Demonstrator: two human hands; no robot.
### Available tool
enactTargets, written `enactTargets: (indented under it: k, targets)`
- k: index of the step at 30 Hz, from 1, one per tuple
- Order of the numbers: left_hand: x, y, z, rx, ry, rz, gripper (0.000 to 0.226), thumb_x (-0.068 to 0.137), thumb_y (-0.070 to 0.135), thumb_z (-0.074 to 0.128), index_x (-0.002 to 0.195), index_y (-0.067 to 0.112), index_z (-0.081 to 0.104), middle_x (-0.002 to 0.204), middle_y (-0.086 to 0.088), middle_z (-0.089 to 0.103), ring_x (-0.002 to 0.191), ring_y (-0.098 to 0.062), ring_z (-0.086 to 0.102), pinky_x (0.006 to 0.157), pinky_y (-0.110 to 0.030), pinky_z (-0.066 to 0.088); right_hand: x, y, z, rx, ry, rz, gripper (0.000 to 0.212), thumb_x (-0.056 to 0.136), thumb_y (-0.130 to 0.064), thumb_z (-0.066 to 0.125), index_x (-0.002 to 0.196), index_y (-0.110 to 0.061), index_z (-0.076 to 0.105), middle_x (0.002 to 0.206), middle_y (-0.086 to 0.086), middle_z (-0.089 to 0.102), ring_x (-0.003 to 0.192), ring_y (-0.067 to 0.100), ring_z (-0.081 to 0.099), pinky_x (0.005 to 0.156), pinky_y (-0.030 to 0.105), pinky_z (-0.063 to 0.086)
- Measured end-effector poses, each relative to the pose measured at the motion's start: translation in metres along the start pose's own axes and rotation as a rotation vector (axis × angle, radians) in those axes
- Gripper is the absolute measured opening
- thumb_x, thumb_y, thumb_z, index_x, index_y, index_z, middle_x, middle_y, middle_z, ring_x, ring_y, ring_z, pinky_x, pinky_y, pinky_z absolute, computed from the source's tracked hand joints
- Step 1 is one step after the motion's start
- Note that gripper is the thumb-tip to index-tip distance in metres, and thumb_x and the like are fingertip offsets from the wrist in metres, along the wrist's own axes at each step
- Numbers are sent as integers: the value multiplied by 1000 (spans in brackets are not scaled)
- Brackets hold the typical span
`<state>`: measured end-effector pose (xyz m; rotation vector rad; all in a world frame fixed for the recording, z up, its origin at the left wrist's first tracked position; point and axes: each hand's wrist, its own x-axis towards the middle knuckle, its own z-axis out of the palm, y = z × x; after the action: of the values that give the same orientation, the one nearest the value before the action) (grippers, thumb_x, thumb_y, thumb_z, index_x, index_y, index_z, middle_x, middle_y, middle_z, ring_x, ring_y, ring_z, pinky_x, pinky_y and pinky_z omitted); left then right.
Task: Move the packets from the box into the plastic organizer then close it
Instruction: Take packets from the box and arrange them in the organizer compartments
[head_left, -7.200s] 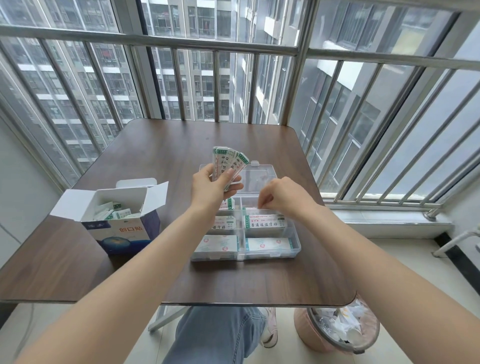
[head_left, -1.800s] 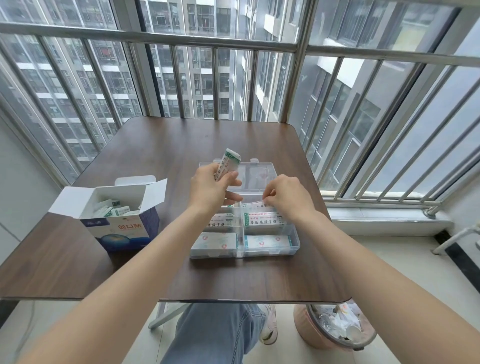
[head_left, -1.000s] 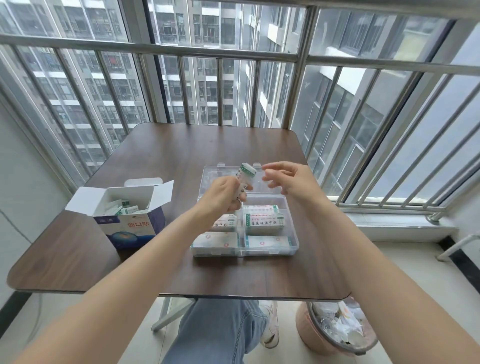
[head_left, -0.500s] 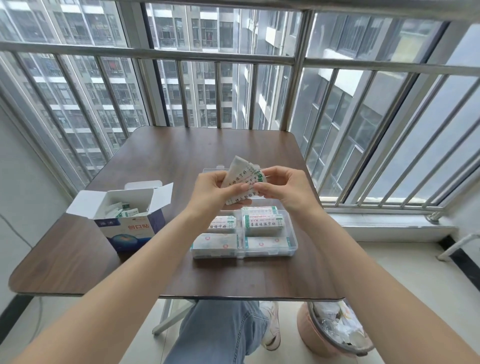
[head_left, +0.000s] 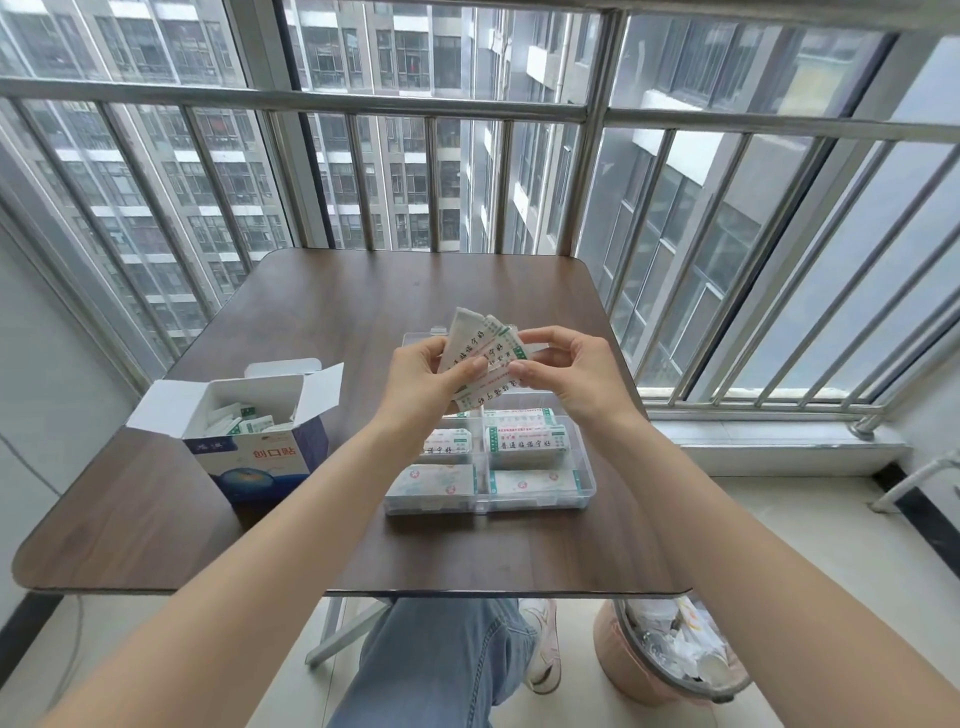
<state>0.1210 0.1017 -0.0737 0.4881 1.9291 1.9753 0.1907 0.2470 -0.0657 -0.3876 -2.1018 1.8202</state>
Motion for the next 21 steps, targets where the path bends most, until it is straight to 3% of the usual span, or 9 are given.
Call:
enactTargets:
  k: [5,12,17,21]
  targets:
    - [0,2,-2,-16,-66,-63,8,83,9,68,88,15,67,83,-1,70,68,-11,69,56,-26,55,-1,1,-2,35,-30,9,29,78,0,72,106,-8,66,81,5,71,70,8,66,66,16,51]
    - [0,4,1,10,-80,-50,7,87,18,65,93,18,67,89,-2,70,78,-15,69,61,-26,57,0,5,-3,40,59,28,30,77,-1,73,106,-3,66,92,17,71,85,23,69,78,24,56]
    - [-1,6,3,21,-80,-77,16,95,23,53,94,14,67,93,-10,70,82,-24,70,65,-29,59,-2,4,-4,55,-5,24,33,81,-1,69,112,-11,64,86,8,69,82,17,65,70,18,53]
    - [-1,7,4,25,-96,-87,13,93,17,57,98,11,68,90,-9,71,74,-22,72,59,-25,57,-2,3,-4,66,-6,41,25,82,1,67,106,-5,62,87,8,69,77,14,63,65,15,50]
